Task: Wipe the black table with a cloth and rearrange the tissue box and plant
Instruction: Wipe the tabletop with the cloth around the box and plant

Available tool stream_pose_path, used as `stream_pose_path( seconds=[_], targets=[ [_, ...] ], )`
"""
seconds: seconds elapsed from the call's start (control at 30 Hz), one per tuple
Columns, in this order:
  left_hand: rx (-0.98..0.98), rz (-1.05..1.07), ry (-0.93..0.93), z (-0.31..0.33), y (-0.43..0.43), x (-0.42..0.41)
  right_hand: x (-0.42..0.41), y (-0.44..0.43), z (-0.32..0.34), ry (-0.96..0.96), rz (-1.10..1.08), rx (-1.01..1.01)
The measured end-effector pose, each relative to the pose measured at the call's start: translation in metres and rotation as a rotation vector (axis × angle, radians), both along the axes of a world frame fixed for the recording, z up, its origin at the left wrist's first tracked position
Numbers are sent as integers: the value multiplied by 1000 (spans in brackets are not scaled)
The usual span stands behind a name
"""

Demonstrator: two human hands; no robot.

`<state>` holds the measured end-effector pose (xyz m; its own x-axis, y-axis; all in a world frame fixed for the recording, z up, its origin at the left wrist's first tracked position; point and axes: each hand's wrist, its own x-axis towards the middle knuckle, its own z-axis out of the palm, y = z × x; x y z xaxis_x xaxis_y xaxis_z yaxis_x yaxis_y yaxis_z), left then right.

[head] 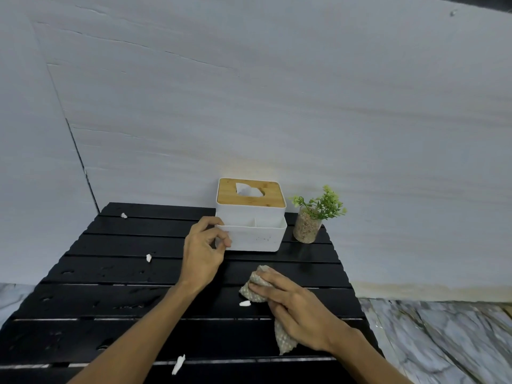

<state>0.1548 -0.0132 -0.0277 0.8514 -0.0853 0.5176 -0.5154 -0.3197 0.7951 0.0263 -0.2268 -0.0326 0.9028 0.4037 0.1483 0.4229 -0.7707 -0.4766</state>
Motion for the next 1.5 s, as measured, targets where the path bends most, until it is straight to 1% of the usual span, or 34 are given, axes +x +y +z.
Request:
stream_pose_path(
  seconds=[0.2, 0.43, 0.5, 0.57, 0.63, 0.7, 0.77, 0.87, 0.93, 1.0, 1.03, 1.1, 1.17, 1.23, 1.37, 1.5],
  targets=[
    [-5, -24, -8, -4, 1, 6, -1, -1, -1, 1, -4, -4],
    [93, -19, -57, -3, 3, 3, -1, 1, -2, -9, -40, -25],
    [171, -18, -64, 4, 6, 0, -1, 1, -8, -40, -108, -16],
    [222, -32, -73, 14, 14, -7, 2, 1, -16, -86, -263, -7],
    [231, -52, -79, 26, 28, -17, 7, 7, -20, -96, -425, -12],
    [257, -69, -79, 35, 49, -32, 12, 21, -21, -72, -471, -23],
    [295, -65, -68, 41, 77, -48, 14, 41, -22, -44, -412, -31],
    [342, -17, -41, 43, 123, -71, 10, 69, -21, -24, -205, -57],
    [377, 16, -22, 40, 154, -86, 4, 81, -15, 4, -52, -37],
    [402, 62, 12, 36, 183, -98, 0, 87, -7, 29, 40, 7],
    [412, 86, 39, 33, 197, -102, 1, 89, -6, 25, 36, 39],
    [449, 127, 95, 25, 219, -109, 10, 88, -7, -12, -95, 104],
    [523, 171, 114, 16, 235, -112, 25, 89, -8, -24, -243, 95],
    [619, 221, 132, 8, 245, -115, 41, 94, -12, -41, -280, 45],
    [752, 261, 200, -10, 254, -118, 68, 125, -15, -31, -193, -42],
    [769, 278, 211, -20, 253, -119, 78, 156, -13, -14, -30, -88]
  ],
)
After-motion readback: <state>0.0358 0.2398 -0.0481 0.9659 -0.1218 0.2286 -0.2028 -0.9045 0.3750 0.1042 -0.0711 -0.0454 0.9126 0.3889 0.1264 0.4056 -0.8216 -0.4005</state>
